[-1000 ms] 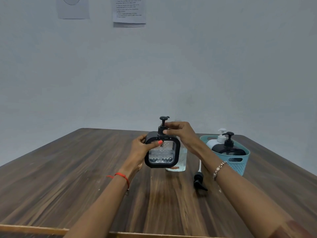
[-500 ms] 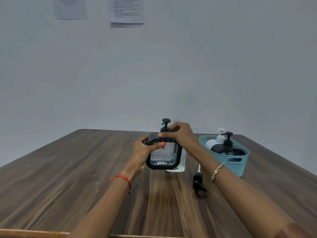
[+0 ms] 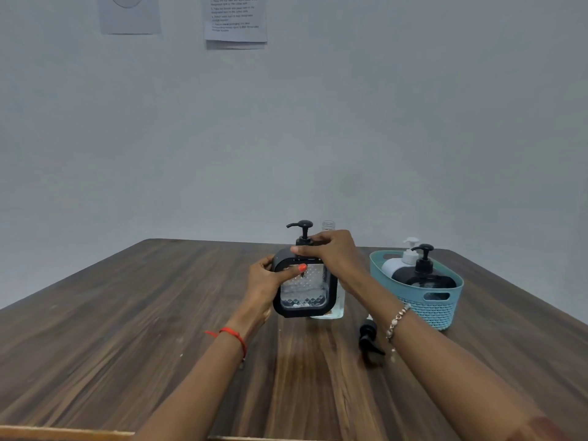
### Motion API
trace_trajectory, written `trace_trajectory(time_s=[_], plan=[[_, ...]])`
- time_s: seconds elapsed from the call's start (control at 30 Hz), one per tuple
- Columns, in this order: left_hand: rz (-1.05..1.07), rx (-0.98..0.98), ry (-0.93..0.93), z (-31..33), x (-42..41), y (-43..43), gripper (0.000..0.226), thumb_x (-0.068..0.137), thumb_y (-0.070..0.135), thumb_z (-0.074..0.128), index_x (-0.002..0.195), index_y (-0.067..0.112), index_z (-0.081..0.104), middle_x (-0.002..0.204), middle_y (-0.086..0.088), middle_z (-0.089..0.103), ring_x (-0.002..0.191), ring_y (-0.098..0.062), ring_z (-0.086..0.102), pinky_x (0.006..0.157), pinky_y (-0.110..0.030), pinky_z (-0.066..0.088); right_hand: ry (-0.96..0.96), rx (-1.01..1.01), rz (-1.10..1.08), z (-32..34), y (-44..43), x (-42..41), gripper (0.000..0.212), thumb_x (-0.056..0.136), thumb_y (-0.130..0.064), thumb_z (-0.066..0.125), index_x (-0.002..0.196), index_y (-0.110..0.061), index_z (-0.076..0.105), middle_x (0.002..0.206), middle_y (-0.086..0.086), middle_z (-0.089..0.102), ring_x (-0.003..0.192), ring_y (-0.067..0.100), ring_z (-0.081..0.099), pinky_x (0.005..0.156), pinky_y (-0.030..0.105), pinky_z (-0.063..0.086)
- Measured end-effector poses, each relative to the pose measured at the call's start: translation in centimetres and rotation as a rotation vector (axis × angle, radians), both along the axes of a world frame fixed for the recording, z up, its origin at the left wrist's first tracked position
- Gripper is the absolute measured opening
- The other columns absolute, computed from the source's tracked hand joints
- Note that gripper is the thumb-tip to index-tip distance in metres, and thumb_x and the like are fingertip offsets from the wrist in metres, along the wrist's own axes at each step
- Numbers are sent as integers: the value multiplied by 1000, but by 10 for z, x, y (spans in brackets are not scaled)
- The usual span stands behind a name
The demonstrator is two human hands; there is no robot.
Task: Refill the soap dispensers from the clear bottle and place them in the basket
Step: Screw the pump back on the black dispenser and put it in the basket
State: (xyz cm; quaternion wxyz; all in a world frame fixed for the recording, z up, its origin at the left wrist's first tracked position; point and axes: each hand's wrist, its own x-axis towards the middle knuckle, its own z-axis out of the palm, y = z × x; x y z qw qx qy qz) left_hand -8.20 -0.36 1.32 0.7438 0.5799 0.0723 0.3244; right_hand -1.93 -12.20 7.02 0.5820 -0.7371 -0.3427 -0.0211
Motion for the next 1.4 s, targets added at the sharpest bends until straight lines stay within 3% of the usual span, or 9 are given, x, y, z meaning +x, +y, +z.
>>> trace_trajectory(time_s=[0.13, 0.37, 0.43, 0.57, 0.77, 0.93, 1.1, 1.23, 1.4], plan=[[23, -7, -7, -2, 2, -3, 37, 63, -3, 79, 96, 0, 63, 86, -14, 70, 71, -24, 70, 66, -34, 58, 12, 10, -106, -4, 3, -4, 28, 55, -35, 86, 75, -21, 74, 77, -1, 74, 76, 16, 70, 86, 44, 54], [77, 2, 15, -8, 6, -9, 38, 63, 2, 81, 97, -1, 64, 86, -14, 70, 72, -26, 69, 67, -35, 57, -17, 52, -182, -20, 16, 6, 61, 30, -68, 71, 72, -24, 74, 78, -7, 72, 92, 23, 65, 87, 50, 49], [73, 0, 20, -8, 6, -10, 39, 63, 3, 82, 97, -2, 63, 87, -15, 70, 72, -26, 69, 66, -35, 57, -34, 14, -189, -12, 9, -6, 49, 42, -60, 76, 72, -22, 74, 77, -6, 72, 86, 20, 66, 85, 43, 51], [88, 29, 18, -2, 6, -12, 40, 64, 4, 82, 100, 2, 63, 90, -13, 71, 73, -22, 71, 61, -31, 56, -4, -45, -47, 0, -10, -6, 25, 72, -27, 78, 92, -15, 71, 73, -13, 63, 63, -5, 60, 55, 4, 42], [69, 40, -28, 13, 12, -21, 42, 70, 9, 78, 108, 1, 62, 98, -14, 71, 84, -25, 70, 67, -31, 56, 67, -48, 30, -1, -48, 14, 58, 72, -9, 76, 127, -7, 55, 119, 9, 62, 101, 15, 55, 85, 25, 43], [-28, 78, -104, 29, 20, -46, 33, 77, 7, 72, 107, 5, 59, 94, -5, 69, 77, -12, 69, 60, -20, 55, 55, -31, 10, 6, -79, 22, 59, 74, 0, 72, 129, -5, 52, 116, 9, 62, 107, 21, 58, 95, 35, 49], [-105, 161, -136, 51, 37, -74, 32, 83, 10, 67, 112, 7, 56, 99, -4, 67, 88, -18, 67, 72, -28, 56, 5, 9, -18, 29, -111, 40, 61, 74, 2, 72, 131, -4, 49, 114, 9, 63, 92, 17, 61, 72, 19, 53], [-80, 250, -156, 72, 63, -95, 39, 85, 14, 66, 119, 9, 49, 111, -7, 62, 101, -23, 62, 86, -36, 53, -51, 74, -77, 44, -130, 58, 60, 73, 4, 71, 129, -2, 52, 116, 15, 64, 98, 23, 63, 92, 39, 52], [-54, 345, -182, 91, 102, -110, 44, 88, 15, 61, 127, 9, 42, 119, -7, 57, 109, -22, 57, 96, -38, 49, -153, 107, -124, 59, -139, 87, 56, 77, 4, 68, 130, -4, 51, 114, 10, 62, 104, 21, 59, 95, 38, 50]])
